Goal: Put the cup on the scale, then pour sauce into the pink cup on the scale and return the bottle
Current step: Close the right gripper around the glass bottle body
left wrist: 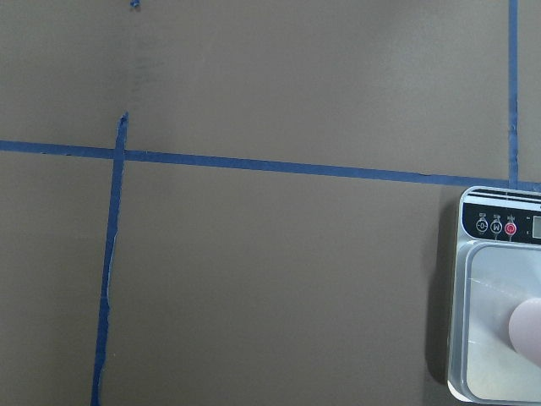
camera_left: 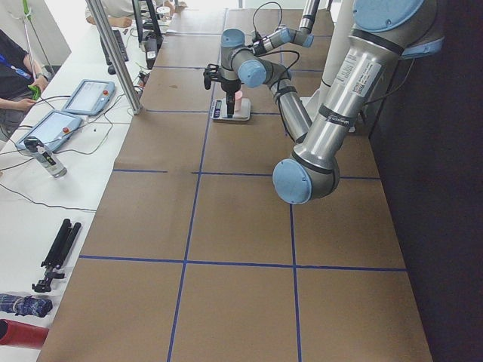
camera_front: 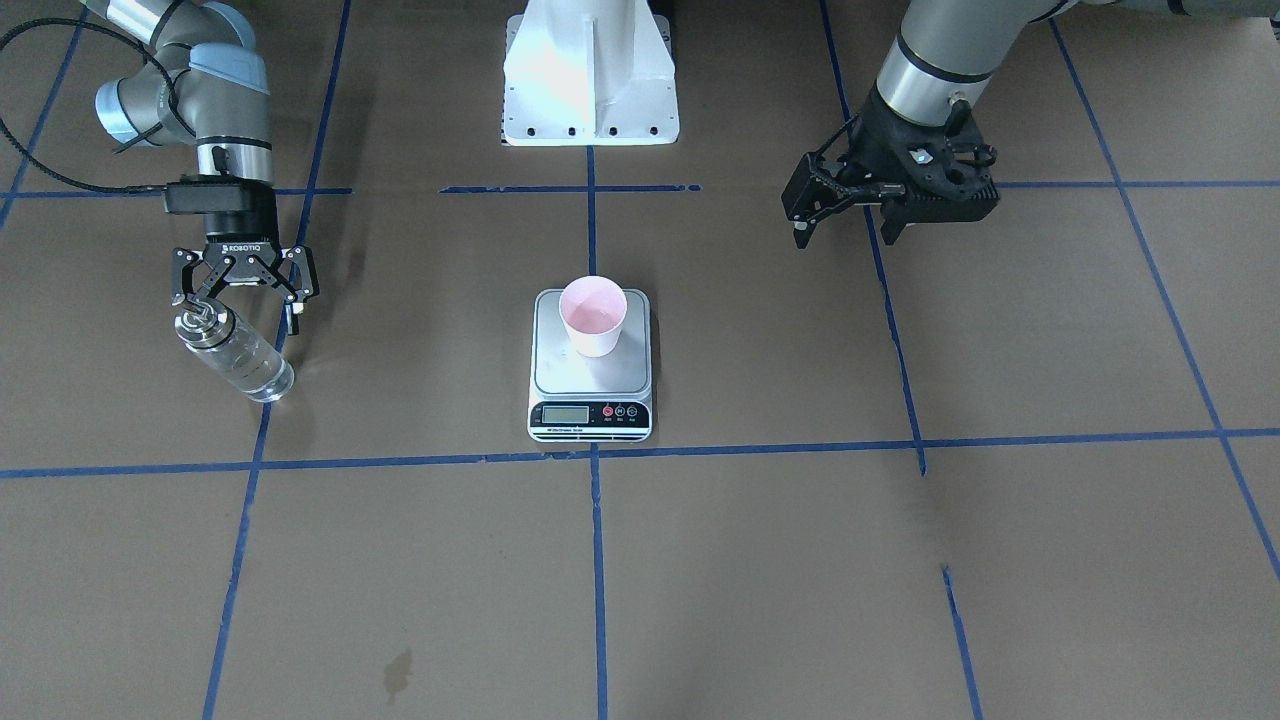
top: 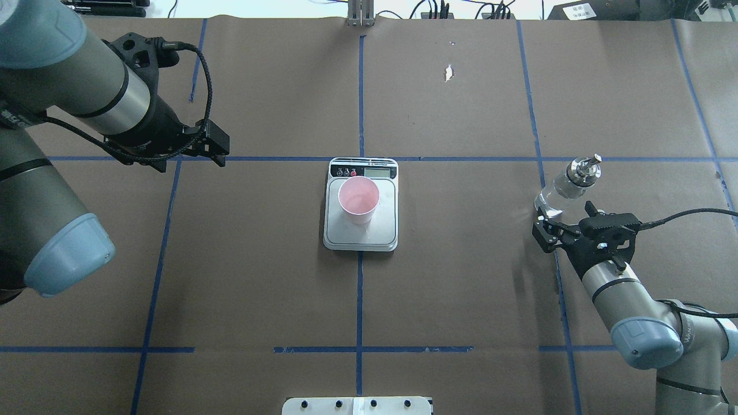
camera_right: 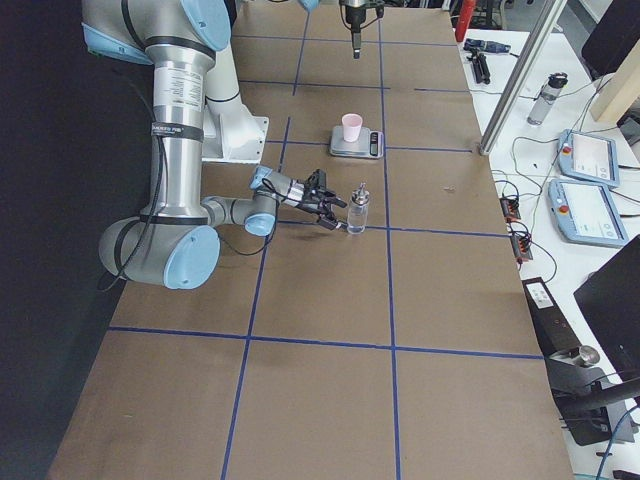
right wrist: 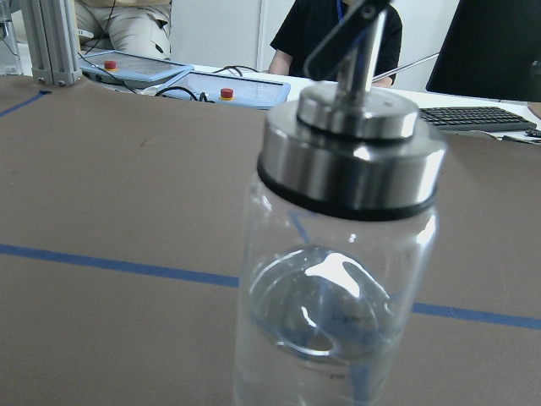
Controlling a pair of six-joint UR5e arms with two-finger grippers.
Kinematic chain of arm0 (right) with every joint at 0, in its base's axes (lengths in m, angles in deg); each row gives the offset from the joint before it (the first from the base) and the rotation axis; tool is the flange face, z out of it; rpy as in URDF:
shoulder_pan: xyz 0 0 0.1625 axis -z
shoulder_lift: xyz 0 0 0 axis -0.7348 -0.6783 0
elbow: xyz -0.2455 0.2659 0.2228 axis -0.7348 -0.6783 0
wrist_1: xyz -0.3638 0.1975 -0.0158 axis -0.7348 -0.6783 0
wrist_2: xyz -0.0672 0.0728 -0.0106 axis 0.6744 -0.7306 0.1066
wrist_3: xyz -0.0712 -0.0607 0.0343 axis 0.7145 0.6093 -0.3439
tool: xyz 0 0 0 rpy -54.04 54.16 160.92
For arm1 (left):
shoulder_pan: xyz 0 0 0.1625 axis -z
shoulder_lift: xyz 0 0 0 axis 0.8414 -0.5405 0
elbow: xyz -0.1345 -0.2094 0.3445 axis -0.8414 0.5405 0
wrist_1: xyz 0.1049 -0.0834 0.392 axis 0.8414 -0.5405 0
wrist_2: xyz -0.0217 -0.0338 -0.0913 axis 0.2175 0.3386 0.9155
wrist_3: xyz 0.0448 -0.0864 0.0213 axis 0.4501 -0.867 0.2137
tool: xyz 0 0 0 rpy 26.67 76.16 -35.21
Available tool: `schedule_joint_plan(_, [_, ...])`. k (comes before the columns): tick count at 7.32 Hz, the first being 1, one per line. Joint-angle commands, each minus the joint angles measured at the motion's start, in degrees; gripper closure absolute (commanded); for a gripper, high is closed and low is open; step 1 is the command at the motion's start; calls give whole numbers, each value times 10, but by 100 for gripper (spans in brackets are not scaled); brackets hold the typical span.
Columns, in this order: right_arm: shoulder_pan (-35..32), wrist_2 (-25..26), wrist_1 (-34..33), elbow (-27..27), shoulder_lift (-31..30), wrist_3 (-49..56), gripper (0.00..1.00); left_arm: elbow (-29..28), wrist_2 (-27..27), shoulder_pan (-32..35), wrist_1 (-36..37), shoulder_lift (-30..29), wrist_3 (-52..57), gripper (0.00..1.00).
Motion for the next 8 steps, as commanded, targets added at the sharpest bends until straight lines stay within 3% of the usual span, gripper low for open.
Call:
schedule_joint_plan(1, [-13,-1,67,-39,5,40,0,0,0,0,0,0,-1,0])
schedule_joint_plan(8, [-25,-5,65,-48,24,42,0,0,1,0,0,-1,-1,0])
